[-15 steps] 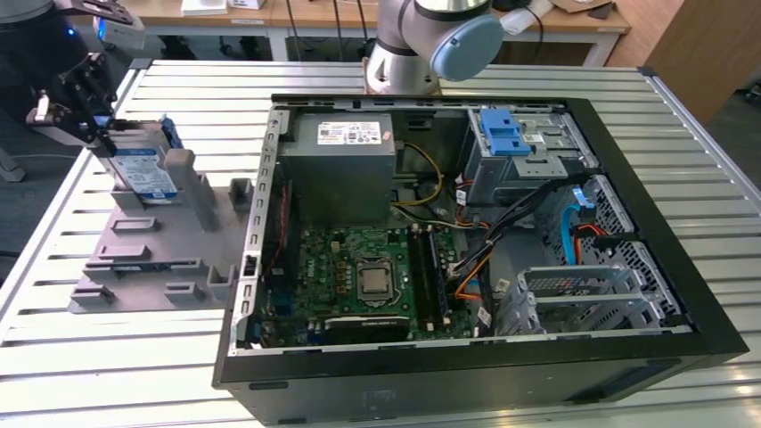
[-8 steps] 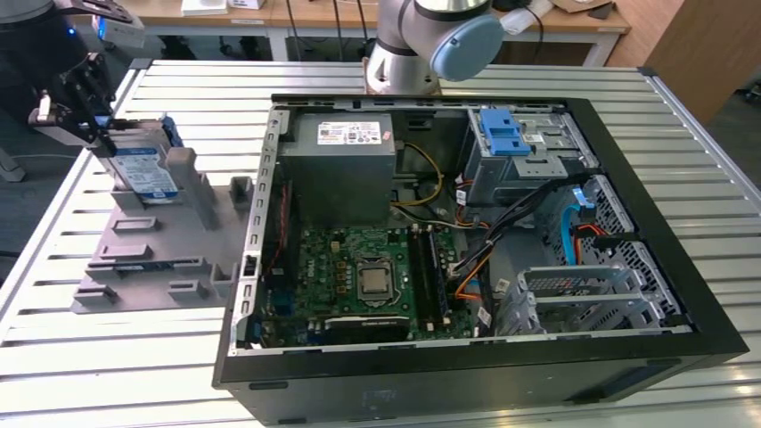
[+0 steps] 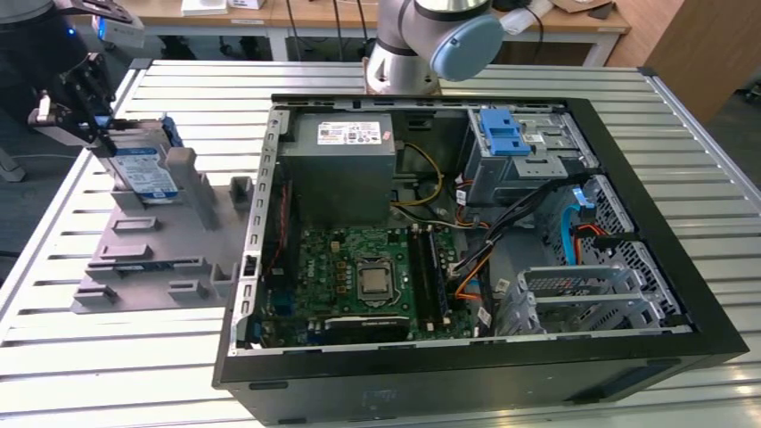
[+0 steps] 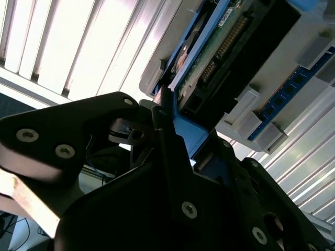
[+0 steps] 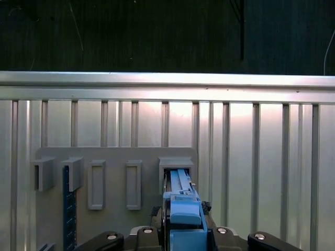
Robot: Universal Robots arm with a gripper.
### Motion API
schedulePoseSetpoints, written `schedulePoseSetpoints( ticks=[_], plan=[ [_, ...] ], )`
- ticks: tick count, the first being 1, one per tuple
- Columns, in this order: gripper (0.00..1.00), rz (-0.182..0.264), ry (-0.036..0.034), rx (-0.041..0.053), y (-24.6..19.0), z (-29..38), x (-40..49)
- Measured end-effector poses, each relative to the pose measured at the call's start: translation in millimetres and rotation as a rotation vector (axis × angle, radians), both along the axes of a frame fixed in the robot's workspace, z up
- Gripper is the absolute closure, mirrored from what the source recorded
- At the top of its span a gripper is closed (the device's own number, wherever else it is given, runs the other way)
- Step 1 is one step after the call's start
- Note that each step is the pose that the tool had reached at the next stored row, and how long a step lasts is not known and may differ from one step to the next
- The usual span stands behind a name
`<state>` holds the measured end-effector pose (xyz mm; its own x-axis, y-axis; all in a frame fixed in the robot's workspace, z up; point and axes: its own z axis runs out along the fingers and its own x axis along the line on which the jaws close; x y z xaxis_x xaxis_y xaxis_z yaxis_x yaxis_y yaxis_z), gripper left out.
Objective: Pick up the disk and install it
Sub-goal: 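Pick up the disk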
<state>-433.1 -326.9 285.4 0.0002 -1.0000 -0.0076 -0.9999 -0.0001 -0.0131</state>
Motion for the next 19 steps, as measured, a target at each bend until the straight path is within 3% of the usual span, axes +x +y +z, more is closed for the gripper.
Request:
schedulePoseSetpoints(
  ticks=[10,12,13,19],
  plan=[
    [0.63,0.0,0.0002,-0.0011,-0.6,0.1,0.0],
    [0.62,0.0,0.0001,-0.0011,-0.6,0.0,0.0],
    [0.56,0.0,0.0001,-0.0011,-0.6,0.0,0.0],
    [0.56,0.0,0.0001,-0.0011,-0.6,0.0,0.1]
  ],
)
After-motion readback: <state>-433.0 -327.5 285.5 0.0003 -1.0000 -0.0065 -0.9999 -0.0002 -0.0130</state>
